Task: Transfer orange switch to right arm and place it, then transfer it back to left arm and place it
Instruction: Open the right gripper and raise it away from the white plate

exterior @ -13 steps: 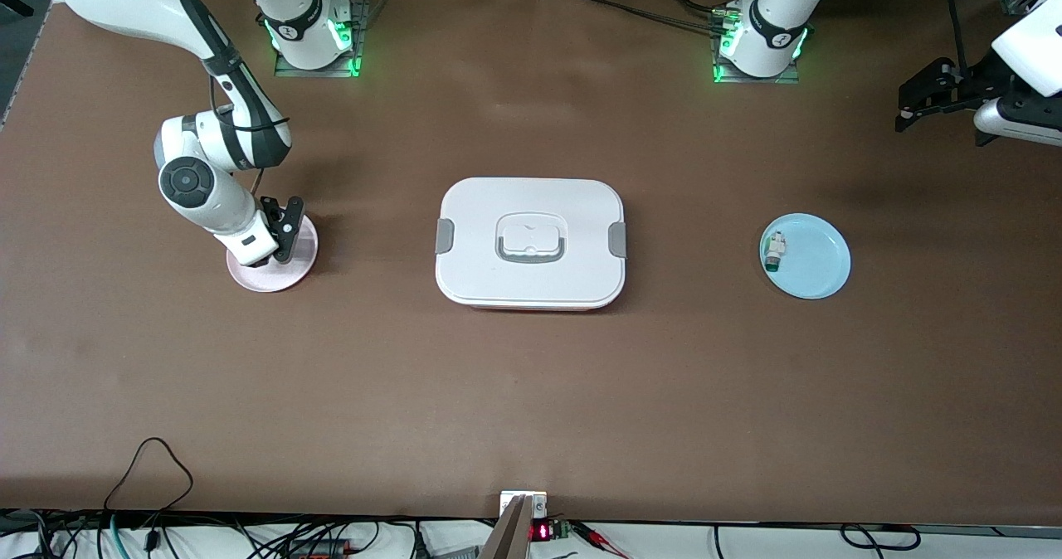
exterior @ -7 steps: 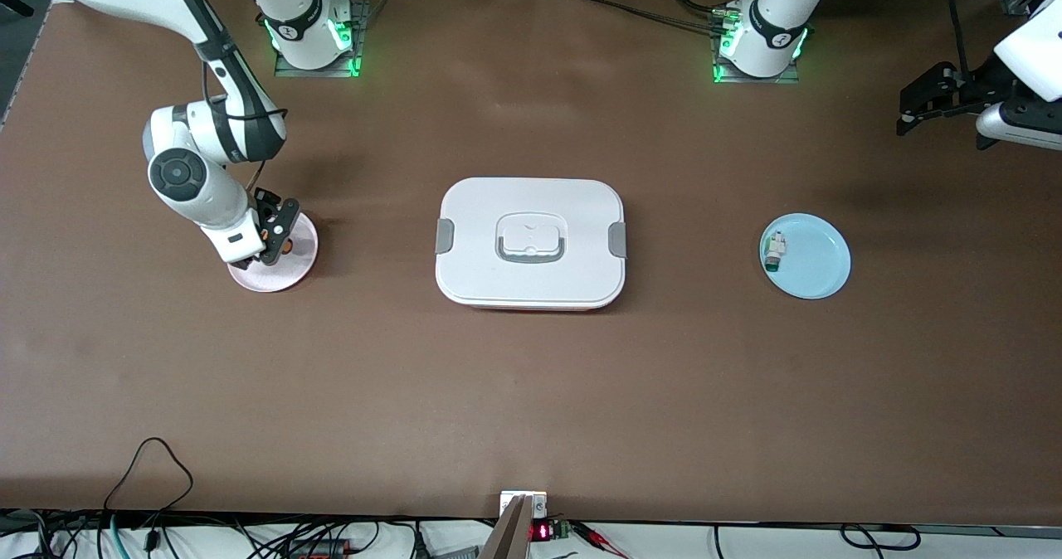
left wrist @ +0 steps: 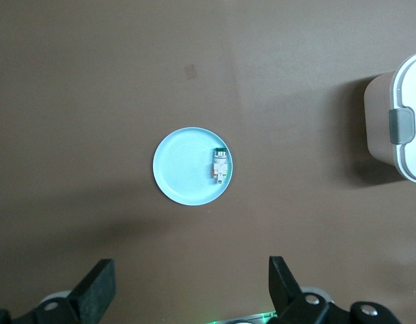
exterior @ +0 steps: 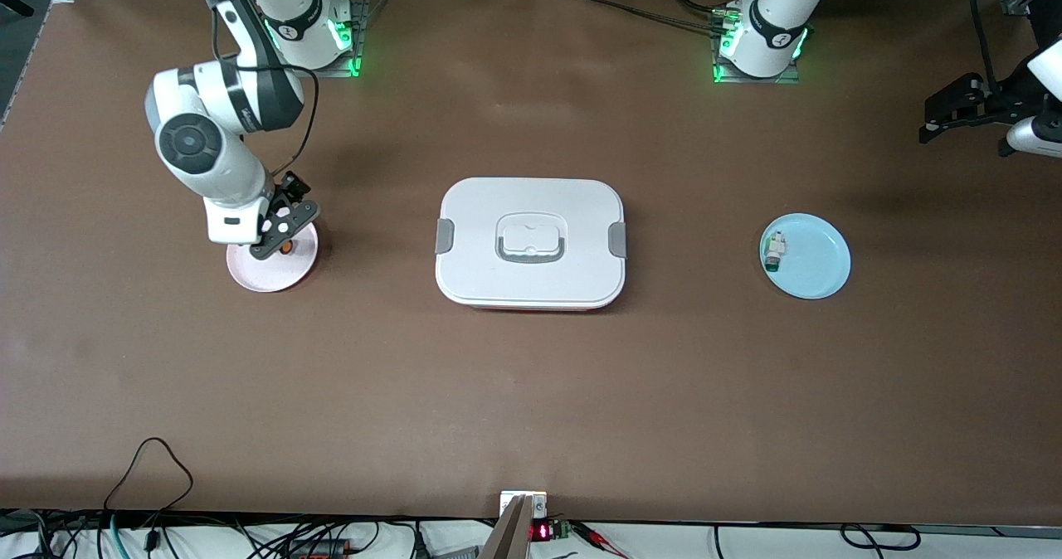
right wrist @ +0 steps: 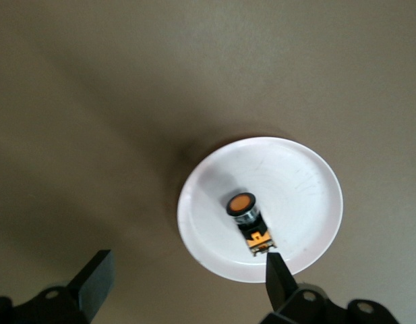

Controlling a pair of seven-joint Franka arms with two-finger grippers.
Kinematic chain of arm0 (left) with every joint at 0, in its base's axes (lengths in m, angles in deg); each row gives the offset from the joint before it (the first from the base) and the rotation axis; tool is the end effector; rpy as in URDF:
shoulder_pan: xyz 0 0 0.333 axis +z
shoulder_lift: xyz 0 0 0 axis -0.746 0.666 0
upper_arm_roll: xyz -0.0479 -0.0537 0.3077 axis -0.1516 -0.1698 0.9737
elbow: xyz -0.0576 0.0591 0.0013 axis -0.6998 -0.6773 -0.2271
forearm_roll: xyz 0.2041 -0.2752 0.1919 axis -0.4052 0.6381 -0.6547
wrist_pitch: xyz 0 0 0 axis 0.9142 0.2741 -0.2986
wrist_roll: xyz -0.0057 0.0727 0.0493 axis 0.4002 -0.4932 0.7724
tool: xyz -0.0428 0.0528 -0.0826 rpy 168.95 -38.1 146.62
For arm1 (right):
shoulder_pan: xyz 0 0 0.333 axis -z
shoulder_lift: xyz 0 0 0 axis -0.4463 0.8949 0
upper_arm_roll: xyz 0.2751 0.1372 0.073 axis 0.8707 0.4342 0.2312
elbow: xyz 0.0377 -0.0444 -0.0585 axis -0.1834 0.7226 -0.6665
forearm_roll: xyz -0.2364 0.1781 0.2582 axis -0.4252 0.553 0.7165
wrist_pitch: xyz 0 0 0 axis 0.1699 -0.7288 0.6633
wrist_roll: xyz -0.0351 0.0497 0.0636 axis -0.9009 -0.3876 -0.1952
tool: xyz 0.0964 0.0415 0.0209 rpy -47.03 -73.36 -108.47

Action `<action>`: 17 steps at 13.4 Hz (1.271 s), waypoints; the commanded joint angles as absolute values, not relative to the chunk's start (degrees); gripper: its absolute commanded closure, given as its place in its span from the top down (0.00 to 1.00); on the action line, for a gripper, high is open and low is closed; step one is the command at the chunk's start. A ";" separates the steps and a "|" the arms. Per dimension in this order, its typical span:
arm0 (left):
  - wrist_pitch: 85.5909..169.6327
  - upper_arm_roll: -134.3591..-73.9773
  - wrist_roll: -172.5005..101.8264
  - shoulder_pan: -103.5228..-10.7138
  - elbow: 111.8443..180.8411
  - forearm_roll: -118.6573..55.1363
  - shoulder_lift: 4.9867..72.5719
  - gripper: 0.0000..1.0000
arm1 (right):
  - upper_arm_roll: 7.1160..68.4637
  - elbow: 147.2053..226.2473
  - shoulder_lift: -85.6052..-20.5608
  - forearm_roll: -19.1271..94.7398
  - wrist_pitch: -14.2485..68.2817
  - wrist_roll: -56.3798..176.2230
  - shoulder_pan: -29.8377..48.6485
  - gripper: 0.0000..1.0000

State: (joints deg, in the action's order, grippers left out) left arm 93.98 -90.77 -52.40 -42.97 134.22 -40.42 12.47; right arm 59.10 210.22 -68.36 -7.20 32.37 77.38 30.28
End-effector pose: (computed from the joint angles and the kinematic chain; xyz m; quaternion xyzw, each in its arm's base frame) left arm 0.5387 0.0030 0.6421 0.9956 -0.0890 -0.0298 0.0053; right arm 0.5312 0.1056 0.3295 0.9379 0.3349 -0.0849 0.0301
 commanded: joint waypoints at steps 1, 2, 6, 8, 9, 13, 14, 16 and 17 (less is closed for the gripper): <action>93.15 -90.06 -55.05 -43.06 132.59 -41.19 13.25 1.00 | 58.80 203.22 -68.20 0.50 24.28 67.25 30.81 1.00; 93.15 -89.80 -55.06 -42.97 132.85 -41.19 13.25 1.00 | 58.80 200.76 -68.20 0.52 21.38 60.84 30.81 1.00; 93.06 -87.34 -55.06 -42.88 132.42 -41.19 13.07 1.00 | 58.71 193.71 -69.60 1.05 13.89 47.10 31.07 1.00; 92.98 -86.99 -54.97 -42.71 132.32 -41.19 12.98 1.00 | 58.45 189.42 -70.65 1.05 9.60 42.43 31.16 1.00; 92.98 -86.99 -54.88 -42.71 132.32 -41.19 12.98 1.00 | 58.27 186.44 -70.75 0.96 6.35 41.37 31.16 1.00; 92.98 -87.34 -54.36 -42.79 132.32 -41.19 12.98 1.00 | 55.39 178.15 -70.48 0.96 0.95 41.97 31.25 1.00; 92.98 -87.34 -54.18 -42.88 132.24 -41.28 12.98 1.00 | 52.67 177.53 -70.48 0.87 0.87 41.97 30.90 1.00; 92.89 -87.34 -54.18 -42.79 132.24 -41.28 12.98 1.00 | 49.15 176.48 -70.92 0.43 0.61 41.71 30.55 1.00; 92.98 -87.34 -54.27 -42.79 132.24 -41.28 12.98 1.00 | 46.60 176.47 -71.18 0.35 0.61 41.71 30.29 1.00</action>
